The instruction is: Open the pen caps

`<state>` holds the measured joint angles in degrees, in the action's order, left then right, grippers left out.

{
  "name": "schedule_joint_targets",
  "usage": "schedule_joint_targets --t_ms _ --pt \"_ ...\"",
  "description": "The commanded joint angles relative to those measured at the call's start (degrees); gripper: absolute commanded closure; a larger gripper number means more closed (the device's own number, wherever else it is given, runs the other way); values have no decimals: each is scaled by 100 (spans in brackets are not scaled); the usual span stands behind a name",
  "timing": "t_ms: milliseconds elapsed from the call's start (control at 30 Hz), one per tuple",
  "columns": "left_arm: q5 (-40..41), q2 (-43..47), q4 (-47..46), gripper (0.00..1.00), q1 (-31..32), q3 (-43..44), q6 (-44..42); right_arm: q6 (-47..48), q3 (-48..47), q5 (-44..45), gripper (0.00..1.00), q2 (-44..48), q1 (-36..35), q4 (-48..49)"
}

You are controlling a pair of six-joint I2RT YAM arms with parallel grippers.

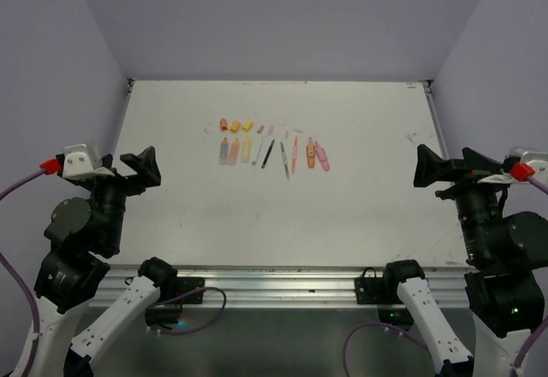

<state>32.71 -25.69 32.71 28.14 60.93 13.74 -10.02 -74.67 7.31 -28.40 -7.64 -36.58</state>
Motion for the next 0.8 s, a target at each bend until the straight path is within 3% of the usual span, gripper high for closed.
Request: schedule_joint_targets --t_ms 0,267,767 --pt "166 345 87 0 -37 -229 -82 44 374 200 1 -16 -89 89" --pt "596 961 16 0 -37 -696 138 0 858 297 2 45 -325 432" --pt "508 688 -291 0 -37 -714 120 202 946 560 2 168 -563 450"
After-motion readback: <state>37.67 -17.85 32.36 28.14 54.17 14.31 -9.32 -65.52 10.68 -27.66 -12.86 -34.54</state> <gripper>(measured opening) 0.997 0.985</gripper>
